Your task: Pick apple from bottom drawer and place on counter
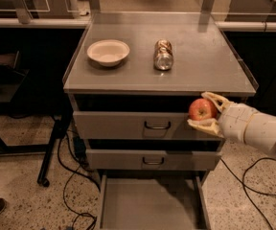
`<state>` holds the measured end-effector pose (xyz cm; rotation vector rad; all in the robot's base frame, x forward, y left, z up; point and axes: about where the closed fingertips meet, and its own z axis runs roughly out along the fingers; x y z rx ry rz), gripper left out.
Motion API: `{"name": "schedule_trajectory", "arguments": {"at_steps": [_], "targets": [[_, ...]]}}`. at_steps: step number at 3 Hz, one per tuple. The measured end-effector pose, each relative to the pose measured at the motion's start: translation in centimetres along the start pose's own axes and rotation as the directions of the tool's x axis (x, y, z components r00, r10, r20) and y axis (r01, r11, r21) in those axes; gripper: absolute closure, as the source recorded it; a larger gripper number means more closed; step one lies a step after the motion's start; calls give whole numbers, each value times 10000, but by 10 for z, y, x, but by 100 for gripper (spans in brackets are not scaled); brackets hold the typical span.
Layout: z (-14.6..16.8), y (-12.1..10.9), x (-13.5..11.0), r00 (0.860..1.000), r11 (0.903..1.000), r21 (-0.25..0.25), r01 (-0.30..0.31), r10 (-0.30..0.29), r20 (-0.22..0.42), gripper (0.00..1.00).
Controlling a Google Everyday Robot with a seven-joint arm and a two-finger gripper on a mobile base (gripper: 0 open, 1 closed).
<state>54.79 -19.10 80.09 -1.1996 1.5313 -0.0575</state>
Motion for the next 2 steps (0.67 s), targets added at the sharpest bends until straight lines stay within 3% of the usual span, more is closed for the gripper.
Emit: {"name": "schedule_trajectory", "arguments": {"at_steps": [2], "targets": [[-21, -75, -24, 9994, 9944, 1015, 305, -320, 126, 100]]}}
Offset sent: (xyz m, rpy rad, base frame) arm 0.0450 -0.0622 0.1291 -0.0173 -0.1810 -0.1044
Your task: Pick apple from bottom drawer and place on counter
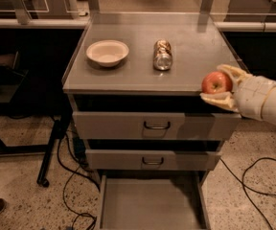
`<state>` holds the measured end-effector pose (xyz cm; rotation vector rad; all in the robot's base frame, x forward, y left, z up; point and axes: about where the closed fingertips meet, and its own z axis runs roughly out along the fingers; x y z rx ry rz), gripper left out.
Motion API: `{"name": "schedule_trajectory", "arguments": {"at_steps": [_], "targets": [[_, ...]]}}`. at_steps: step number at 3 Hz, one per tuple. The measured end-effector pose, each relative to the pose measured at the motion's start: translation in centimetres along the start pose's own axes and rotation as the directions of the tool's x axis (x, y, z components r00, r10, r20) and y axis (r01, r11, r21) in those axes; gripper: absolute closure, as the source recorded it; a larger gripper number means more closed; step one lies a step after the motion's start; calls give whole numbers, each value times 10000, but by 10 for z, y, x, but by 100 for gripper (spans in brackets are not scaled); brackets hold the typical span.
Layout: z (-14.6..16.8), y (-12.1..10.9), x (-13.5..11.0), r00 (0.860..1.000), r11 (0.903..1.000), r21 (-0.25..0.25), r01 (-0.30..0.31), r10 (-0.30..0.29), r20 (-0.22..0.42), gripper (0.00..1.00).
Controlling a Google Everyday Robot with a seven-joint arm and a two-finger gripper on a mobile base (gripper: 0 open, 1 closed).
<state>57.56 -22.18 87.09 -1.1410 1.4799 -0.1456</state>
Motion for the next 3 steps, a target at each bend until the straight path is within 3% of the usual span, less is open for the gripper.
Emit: {"name": "schedule_trajectory", "arguments": {"at_steps": [1, 2, 3], "targets": [[-29, -62, -21, 9968, 9913, 1053, 792, -778, -178, 100], [-29, -62, -21, 9968, 9913, 1053, 792, -777, -179, 100], [-14, -78, -18, 9982, 9941, 919, 576, -558, -227, 100]]}}
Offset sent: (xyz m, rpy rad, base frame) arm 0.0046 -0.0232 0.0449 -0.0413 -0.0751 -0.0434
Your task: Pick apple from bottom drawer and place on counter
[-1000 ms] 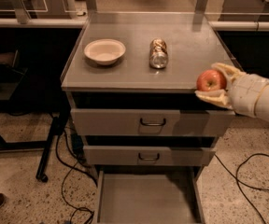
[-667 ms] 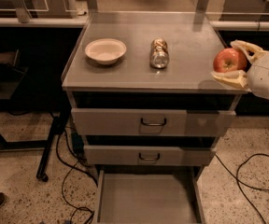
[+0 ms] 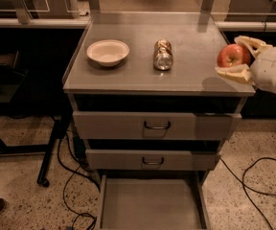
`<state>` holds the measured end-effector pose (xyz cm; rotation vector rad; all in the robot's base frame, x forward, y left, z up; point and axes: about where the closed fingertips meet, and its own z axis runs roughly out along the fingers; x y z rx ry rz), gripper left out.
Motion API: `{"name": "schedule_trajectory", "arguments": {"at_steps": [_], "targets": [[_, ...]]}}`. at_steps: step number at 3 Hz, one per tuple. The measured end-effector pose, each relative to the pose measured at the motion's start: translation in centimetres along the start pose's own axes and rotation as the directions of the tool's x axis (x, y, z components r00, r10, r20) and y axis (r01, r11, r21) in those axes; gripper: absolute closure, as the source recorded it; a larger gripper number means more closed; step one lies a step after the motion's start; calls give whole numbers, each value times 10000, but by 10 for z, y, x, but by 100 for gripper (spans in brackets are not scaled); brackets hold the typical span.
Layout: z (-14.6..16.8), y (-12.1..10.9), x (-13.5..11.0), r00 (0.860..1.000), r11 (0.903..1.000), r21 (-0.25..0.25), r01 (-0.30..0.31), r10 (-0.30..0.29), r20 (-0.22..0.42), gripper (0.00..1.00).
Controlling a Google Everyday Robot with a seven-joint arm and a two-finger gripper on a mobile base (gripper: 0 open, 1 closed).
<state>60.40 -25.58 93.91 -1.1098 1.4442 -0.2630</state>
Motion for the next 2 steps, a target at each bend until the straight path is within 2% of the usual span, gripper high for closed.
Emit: {"name": "schedule_trajectory", "arguments": {"at_steps": [1, 2], "targets": [[28, -21, 7, 9993, 9984, -447, -333, 327, -156, 100], [55, -27, 16, 9989, 9870, -1575, -318, 260, -383, 100]]}}
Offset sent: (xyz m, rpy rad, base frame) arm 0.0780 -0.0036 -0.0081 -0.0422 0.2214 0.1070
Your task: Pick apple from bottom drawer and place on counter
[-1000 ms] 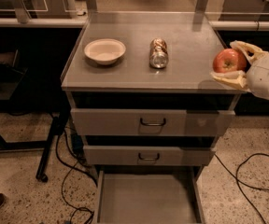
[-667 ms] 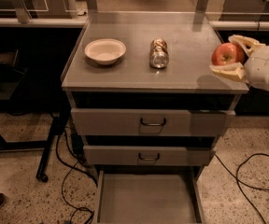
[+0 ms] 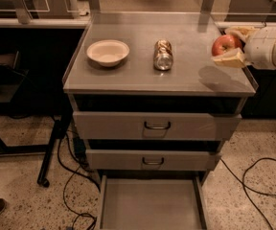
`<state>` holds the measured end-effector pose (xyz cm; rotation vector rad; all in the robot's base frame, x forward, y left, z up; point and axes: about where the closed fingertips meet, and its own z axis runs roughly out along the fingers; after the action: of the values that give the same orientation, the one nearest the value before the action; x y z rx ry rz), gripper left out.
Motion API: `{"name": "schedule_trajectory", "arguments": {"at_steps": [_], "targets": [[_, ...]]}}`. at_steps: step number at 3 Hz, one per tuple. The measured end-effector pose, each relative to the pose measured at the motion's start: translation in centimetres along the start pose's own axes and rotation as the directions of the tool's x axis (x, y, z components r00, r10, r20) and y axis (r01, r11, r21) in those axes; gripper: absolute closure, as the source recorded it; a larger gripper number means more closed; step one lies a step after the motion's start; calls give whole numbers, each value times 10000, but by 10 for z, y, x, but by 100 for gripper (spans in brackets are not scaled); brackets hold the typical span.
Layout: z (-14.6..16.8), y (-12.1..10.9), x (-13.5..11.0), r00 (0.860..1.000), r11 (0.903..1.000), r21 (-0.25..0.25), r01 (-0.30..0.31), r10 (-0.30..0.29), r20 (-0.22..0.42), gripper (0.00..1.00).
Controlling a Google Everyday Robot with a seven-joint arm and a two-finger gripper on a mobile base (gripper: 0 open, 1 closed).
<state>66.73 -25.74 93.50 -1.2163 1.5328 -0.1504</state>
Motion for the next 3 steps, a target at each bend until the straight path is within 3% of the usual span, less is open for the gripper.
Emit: {"name": "schedule_trajectory", "arguments": {"at_steps": [1, 2, 3], "targets": [[10, 6, 5, 9995, 9920, -1233, 279, -297, -124, 100], [19, 11, 1, 9987, 9695, -2401, 500, -465, 204, 100], [22, 23, -5, 9953, 9284, -3588, 963, -871, 417, 100]]}}
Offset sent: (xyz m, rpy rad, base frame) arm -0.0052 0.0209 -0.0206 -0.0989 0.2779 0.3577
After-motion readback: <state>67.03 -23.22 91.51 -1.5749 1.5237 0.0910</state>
